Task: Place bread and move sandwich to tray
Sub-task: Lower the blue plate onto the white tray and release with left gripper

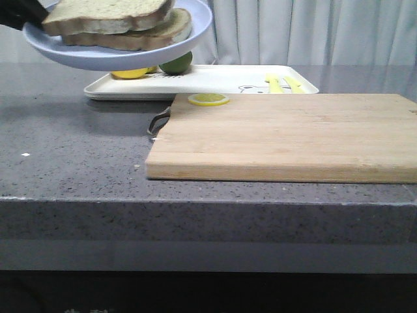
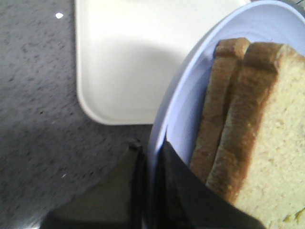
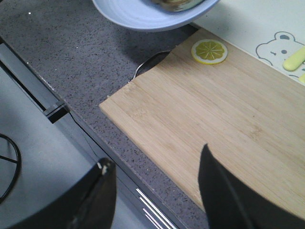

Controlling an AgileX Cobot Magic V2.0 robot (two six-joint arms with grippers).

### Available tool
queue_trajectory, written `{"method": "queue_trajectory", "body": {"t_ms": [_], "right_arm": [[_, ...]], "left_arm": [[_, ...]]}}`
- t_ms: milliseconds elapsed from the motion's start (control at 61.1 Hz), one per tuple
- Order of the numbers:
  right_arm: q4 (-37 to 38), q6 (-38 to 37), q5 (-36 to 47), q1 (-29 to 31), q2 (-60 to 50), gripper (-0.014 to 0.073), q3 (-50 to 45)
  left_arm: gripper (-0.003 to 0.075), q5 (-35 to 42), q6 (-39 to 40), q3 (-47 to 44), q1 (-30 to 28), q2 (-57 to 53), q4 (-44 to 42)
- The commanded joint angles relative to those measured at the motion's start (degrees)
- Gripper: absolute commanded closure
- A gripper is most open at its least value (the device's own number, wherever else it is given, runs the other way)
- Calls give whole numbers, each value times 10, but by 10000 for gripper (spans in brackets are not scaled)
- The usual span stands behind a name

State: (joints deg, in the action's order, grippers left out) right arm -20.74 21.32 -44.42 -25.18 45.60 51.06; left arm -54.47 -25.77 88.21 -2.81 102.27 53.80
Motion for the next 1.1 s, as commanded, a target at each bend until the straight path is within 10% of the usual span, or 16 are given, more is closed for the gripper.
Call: {"method": "queue_trajectory", "body": {"t_ms": [0, 377, 868, 1080], "right_arm": [[-9, 1, 36, 4, -5, 179, 15], [-9, 1, 36, 4, -5, 179, 15], [-9, 1, 36, 4, -5, 179, 15], [-9, 1, 36, 4, -5, 179, 15]], "left_arm": [[741, 3, 61, 80, 22, 9, 55], [741, -26, 285, 292, 69, 160, -87], [733, -47, 315, 316, 68, 187, -97], [539, -52, 315, 316, 68, 187, -97]]}}
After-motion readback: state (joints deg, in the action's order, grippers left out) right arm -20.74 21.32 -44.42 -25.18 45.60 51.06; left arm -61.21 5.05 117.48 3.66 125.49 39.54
